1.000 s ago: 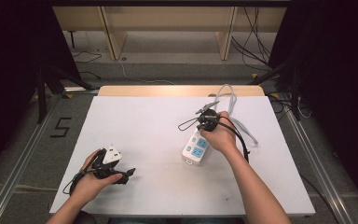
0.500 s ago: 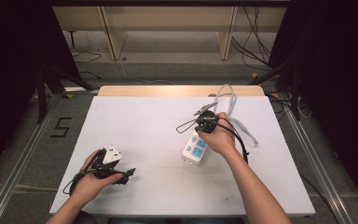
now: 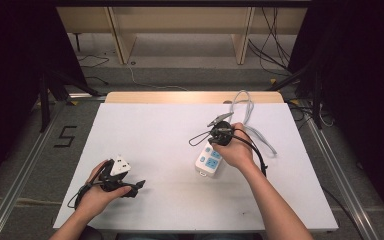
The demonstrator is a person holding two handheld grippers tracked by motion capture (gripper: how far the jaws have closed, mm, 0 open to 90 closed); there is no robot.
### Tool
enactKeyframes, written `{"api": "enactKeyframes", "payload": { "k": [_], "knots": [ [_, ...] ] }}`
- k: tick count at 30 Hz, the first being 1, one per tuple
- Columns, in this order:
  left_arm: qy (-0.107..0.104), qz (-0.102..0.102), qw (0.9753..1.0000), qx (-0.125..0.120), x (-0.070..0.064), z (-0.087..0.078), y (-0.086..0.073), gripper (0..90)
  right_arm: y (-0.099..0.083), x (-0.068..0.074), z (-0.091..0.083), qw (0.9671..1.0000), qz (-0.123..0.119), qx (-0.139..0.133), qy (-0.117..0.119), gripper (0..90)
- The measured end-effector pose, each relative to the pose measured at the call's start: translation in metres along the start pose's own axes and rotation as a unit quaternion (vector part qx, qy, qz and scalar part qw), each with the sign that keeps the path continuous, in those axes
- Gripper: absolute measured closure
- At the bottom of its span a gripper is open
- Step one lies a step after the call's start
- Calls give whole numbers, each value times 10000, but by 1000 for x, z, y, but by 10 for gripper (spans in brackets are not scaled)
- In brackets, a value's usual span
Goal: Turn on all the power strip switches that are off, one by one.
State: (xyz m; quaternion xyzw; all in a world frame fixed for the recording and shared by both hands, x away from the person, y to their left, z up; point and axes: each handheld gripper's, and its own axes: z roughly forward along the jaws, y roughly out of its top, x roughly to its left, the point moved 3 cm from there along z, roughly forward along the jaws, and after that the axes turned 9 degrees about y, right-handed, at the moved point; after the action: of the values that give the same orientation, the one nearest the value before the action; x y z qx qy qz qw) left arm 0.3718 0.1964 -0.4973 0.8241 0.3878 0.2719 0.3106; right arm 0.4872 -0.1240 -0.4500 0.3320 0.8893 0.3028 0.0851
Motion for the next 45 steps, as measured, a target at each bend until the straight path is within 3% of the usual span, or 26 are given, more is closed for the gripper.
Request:
{"api": "enactKeyframes", "payload": {
  "k": [25, 45],
  "knots": [
    [3, 9, 10000, 9, 0, 0, 0, 160, -1, 20, -5, 9995, -241, 40, 176, 900],
    [2, 12, 10000, 6, 0, 0, 0, 160, -7, 30, 1, 9988, -264, 215, 359, 900]
  ]
}}
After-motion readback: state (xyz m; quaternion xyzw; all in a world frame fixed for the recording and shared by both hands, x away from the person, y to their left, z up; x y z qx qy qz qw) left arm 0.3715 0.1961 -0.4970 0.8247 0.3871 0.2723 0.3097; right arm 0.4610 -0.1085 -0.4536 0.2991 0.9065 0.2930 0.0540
